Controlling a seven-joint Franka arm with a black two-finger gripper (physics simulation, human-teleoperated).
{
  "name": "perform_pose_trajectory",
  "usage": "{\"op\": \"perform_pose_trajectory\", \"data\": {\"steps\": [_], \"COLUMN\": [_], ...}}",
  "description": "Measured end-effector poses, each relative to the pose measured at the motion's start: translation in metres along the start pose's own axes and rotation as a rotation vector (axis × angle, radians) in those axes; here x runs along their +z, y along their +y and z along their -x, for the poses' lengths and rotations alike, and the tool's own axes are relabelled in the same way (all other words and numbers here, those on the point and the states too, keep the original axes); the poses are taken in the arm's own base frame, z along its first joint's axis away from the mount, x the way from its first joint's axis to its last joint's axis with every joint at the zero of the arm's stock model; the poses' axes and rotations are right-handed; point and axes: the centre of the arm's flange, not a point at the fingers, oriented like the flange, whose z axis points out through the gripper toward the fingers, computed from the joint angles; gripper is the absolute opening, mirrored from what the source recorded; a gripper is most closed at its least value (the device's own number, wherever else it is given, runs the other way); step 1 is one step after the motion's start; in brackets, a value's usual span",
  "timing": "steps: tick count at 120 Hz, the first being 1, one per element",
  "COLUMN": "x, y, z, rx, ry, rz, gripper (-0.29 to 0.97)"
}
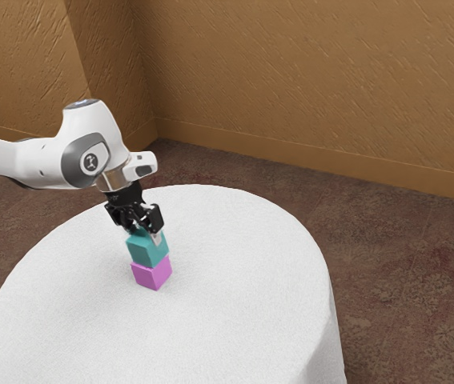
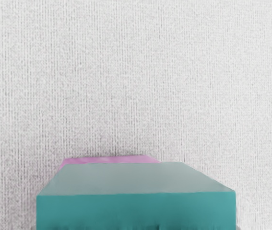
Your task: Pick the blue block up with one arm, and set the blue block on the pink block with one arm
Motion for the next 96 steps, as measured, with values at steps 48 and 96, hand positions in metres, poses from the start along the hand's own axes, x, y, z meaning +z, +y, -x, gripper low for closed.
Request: {"op": "perform_pose_trajectory", "data": {"steps": [48,96], "x": [-0.043,-0.293], "y": [0.009,0.042], "z": [-0.023,0.003], "rx": [0.014,0.202], "ry": [0.087,0.039], "rz": [-0.017,-0.250], "gripper": [0.64,0.67]}}
